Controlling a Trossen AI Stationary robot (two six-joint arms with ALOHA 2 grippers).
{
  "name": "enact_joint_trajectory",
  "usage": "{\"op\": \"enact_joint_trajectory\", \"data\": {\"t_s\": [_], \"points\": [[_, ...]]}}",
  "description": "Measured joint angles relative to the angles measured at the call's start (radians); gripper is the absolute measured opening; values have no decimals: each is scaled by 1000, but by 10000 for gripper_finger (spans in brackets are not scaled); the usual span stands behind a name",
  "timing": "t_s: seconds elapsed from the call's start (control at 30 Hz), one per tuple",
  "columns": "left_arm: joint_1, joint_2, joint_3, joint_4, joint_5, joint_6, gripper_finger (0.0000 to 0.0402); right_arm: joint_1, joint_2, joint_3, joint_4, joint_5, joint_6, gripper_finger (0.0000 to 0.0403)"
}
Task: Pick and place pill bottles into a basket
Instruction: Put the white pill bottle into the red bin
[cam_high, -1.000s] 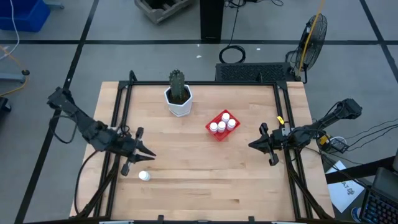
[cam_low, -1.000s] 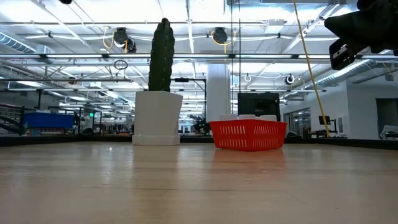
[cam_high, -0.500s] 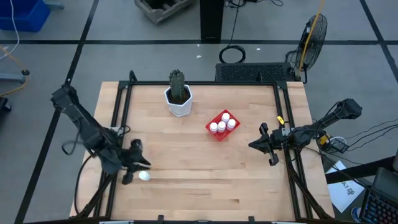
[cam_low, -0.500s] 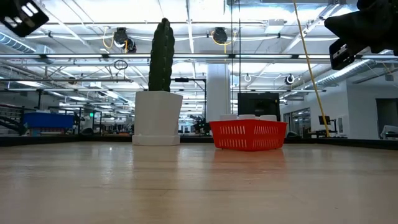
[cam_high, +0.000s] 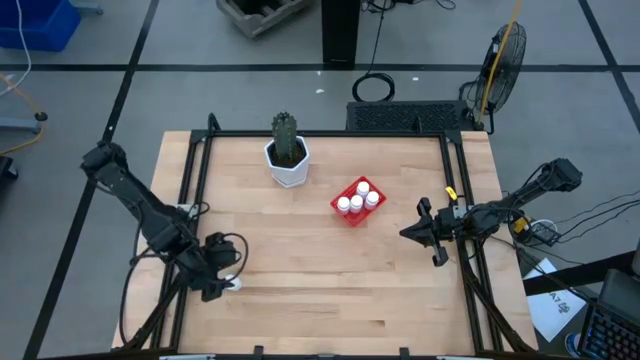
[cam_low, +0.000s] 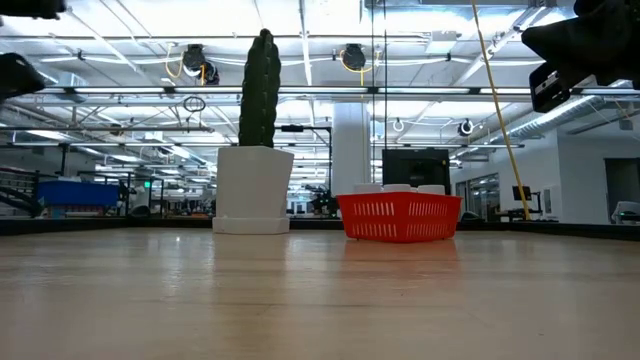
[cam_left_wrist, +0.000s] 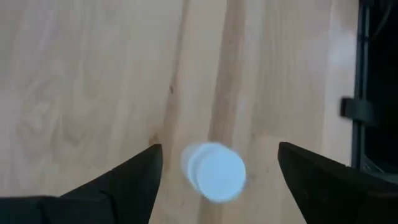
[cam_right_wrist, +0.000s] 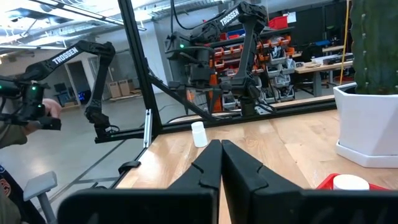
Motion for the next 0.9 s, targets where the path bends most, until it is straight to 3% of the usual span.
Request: {"op": "enact_joint_trajectory", "data": {"t_s": [0.27,0.6,0.9], "points": [[-66,41,0,-31,-30,-102,313,0,0,0,0,0,0,4],[-82,219,0,-9,36,-127,309,0,0,0,0,0,0,4],[-82,189,0,-6,29,-120,263,0,0,0,0,0,0,4]]}}
